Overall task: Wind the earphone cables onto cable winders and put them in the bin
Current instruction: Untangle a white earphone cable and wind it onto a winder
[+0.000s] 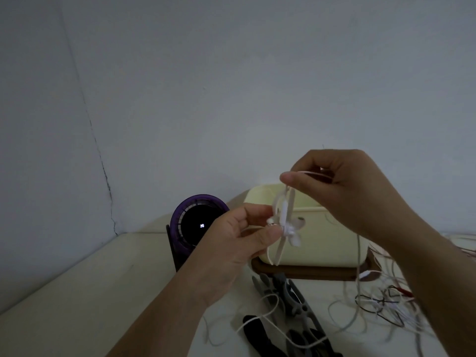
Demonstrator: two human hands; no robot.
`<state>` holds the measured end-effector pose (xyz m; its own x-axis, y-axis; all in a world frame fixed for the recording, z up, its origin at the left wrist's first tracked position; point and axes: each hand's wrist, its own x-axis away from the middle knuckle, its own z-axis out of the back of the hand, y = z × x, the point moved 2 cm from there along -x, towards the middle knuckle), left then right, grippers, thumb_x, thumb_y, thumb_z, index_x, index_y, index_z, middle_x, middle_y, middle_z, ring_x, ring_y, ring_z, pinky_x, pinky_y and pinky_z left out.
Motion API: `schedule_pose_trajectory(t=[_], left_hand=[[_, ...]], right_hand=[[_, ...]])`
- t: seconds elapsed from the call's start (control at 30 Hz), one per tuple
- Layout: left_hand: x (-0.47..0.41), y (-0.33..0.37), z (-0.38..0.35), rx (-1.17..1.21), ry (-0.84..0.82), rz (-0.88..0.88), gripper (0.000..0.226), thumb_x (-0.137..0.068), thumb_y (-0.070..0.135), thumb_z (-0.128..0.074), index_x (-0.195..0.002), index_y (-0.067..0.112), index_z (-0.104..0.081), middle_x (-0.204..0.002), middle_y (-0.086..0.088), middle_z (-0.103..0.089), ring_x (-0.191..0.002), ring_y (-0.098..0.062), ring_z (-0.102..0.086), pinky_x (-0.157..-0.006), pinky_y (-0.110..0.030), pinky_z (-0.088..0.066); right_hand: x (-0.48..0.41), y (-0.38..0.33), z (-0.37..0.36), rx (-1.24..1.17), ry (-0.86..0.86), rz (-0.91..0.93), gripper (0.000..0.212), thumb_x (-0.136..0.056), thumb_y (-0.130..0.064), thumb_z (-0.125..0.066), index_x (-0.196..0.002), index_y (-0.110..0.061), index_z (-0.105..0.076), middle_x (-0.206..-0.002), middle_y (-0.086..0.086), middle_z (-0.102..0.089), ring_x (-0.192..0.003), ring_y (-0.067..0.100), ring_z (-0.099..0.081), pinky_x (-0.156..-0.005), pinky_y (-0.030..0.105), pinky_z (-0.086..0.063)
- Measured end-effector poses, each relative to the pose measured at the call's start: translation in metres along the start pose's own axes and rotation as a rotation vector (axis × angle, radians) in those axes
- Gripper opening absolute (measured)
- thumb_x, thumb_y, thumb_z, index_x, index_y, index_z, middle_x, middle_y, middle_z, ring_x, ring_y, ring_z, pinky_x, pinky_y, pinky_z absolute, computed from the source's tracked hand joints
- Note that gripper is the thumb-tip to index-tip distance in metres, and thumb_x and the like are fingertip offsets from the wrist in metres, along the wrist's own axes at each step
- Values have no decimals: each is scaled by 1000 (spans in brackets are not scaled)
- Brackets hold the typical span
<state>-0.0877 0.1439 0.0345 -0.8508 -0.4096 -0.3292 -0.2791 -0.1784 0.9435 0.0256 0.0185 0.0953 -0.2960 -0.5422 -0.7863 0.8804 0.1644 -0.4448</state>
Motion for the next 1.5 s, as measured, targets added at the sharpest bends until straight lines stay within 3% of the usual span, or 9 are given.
schedule_pose_trajectory(t=[0.33,0.57,0.77,0.9,0.97,1.03,1.2,1.37,1.5], left_hand=[[3,8,-4,154,-71,19,28,-72,15,-68,-99,20,-76,-120,-21,-64,-101,-26,-61,-98,-48,-48],[2,15,-5,282,-21,-87,26,-75,12,-70,-101,11,-74,-112,-12,-71,-98,-22,-69,-83,-32,-58],[-3,14,14,380,242,-91,35,-77,14,-58,-110,6,-65,-105,-10,-74,-91,-18,-72,-76,-28,-59],[-6,9,29,438,376,-60,29,-79,15,-59,-107,10,-67,-103,-6,-75,-87,-12,-72,-76,-24,-59],[-7,8,30,479,380,-45,33,-74,18,-61,-105,11,-68,-102,-5,-75,-86,-10,-72,-73,-22,-59],[-7,6,31,499,401,-25,33,-71,19,-62,-102,10,-69,-100,-4,-75,-84,-10,-72,-72,-23,-59],[-10,-1,33,492,455,27,13,-82,14,-62,-94,10,-68,-88,-2,-75,-73,-7,-70,-62,-21,-58],[-10,0,31,519,424,51,29,-69,16,-66,-96,6,-69,-92,-7,-74,-74,-11,-67,-64,-25,-59],[-9,0,28,646,408,120,12,-86,9,-60,-84,4,-71,-82,-7,-74,-67,-12,-70,-55,-25,-58]], right_hand=[[-2,27,-7,-554,-22,-231,41,-62,-50,-68,-71,-9,-65,-45,-8,-33,-43,8,-25,-41,17,-26],[10,37,-49,-706,-136,-351,33,-72,-43,-71,-74,-10,-70,-78,32,-54,-74,27,-43,-67,40,-36],[20,33,-70,-382,-255,-362,33,-97,-23,-49,-79,2,-62,-48,-11,-41,-42,2,-32,-48,15,-27],[20,23,-69,-125,-386,-274,23,-98,-27,-48,-92,-27,-70,-59,-8,-54,-46,9,-39,-48,20,-34],[20,17,-70,-42,-441,-238,25,-98,-28,-46,-103,-30,-70,-78,6,-68,-61,28,-51,-60,33,-44],[21,11,-69,8,-481,-206,26,-99,-26,-45,-106,-26,-70,-88,9,-70,-69,22,-57,-68,29,-44],[19,3,-57,132,-507,-142,26,-98,-27,-46,-103,-22,-71,-60,-10,-56,-51,-6,-49,-55,12,-37],[16,-1,-49,210,-523,-104,27,-97,-30,-47,-96,-19,-71,-56,-36,-48,-55,-9,-48,-58,10,-37],[14,-4,-40,247,-489,-67,26,-98,-29,-46,-99,-20,-71,-53,-21,-52,-57,-13,-48,-61,9,-38]])
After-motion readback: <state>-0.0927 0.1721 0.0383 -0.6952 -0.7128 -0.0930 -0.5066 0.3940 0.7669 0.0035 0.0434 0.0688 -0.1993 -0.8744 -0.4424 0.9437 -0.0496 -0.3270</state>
